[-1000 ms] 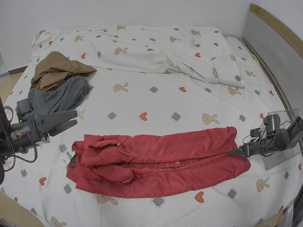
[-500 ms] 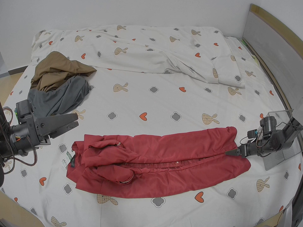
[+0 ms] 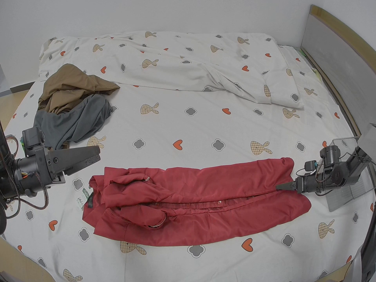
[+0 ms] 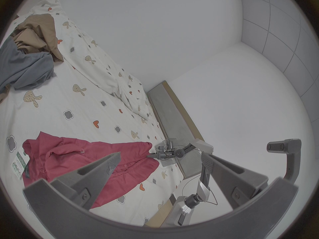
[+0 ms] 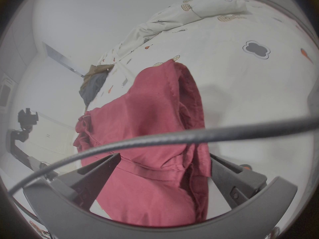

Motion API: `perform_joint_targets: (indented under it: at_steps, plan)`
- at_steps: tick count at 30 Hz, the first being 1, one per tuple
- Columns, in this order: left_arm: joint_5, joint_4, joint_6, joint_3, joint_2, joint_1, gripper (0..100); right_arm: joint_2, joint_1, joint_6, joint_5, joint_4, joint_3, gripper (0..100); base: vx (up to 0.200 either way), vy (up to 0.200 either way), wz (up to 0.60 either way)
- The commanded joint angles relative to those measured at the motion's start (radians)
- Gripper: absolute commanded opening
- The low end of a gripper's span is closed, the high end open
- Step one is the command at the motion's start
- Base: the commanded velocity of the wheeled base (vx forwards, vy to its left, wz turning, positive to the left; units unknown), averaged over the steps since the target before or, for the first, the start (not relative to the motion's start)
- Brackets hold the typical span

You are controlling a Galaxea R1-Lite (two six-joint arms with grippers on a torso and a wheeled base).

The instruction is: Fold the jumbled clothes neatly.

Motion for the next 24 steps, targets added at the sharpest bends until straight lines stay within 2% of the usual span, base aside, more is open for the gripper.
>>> perform_joint_targets:
  at_steps: [1,2,9,24]
  plan:
    - [0.000,-0.001,0.001,0.003,0.008,-0.008,100,0.025,-0.005,0.025,0.040,0.001,-0.007,100,0.000,0.000,0.00]
    - [0.000,-0.001,0.001,0.004,0.008,-0.008,100,0.025,-0.008,0.036,0.077,0.001,-0.011,100,0.000,0.000,0.00]
    - [0.000,-0.001,0.001,0.009,0.008,-0.014,100,0.029,-0.014,0.039,0.135,0.007,-0.003,100,0.000,0.000,0.00]
    - [0.000,-0.001,0.002,0.010,0.008,-0.018,100,0.064,0.004,0.056,0.135,0.012,-0.020,100,0.000,0.000,0.00]
